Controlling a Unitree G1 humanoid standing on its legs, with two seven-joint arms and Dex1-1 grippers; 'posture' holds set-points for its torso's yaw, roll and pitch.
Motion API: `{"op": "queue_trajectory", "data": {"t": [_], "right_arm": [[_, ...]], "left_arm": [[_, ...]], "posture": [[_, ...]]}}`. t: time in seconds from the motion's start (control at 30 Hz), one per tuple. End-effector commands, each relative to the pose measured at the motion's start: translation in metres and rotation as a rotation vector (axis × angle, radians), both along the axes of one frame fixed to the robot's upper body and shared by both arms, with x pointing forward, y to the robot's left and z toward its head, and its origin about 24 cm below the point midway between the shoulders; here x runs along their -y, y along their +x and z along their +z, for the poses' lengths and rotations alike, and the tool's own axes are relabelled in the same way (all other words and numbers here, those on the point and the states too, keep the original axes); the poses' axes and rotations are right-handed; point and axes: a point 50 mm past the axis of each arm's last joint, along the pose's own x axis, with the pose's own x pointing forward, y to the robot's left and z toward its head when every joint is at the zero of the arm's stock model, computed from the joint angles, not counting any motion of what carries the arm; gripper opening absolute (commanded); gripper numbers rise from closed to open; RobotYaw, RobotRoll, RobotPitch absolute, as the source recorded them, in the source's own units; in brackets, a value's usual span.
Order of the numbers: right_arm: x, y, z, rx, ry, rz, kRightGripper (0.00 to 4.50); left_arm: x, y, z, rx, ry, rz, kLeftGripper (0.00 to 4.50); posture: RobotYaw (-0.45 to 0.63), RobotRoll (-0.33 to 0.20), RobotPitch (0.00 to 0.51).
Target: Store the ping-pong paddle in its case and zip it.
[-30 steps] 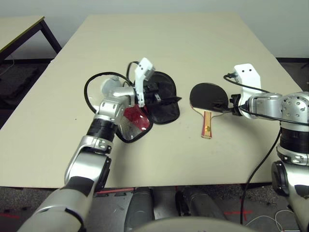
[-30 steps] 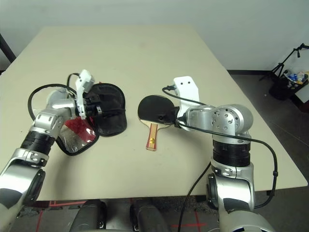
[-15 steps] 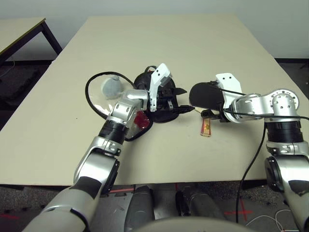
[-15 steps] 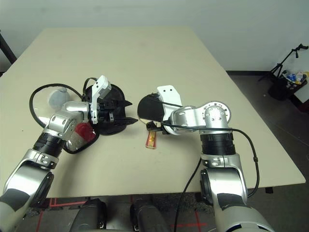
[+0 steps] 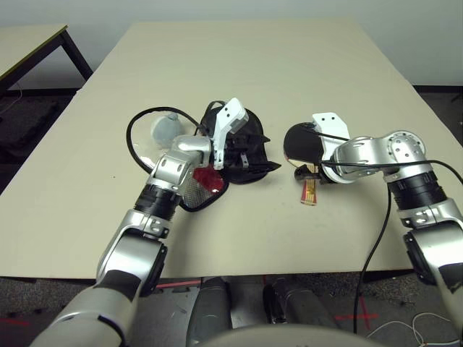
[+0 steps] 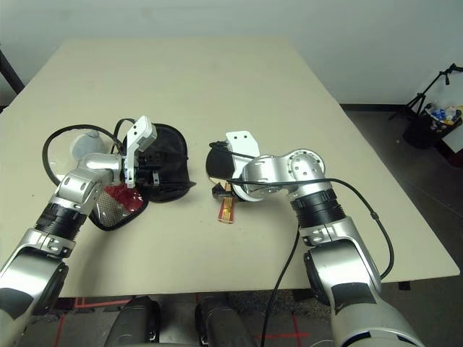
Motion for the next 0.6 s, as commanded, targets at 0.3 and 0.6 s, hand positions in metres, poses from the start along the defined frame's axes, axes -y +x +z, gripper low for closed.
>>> {"op": "queue_trajectory", "data": {"t": [0.3,0.6], "right_arm": [[0.004,0.002,-0.009,-0.049,-0.044,-0.041,1.29],[0.019,0.008,-0.012,-0.048,-0.071,-0.111,1.13]], "left_arm": [[-0.011,-0.002,0.001,0.000,0.035,0.016,4.50],[-0.029,0.001,0.009,0.021,0.045,0.080,4.50]], "posture": [[0.05,0.000,0.087],[0.05,0.000,0.081]]}}
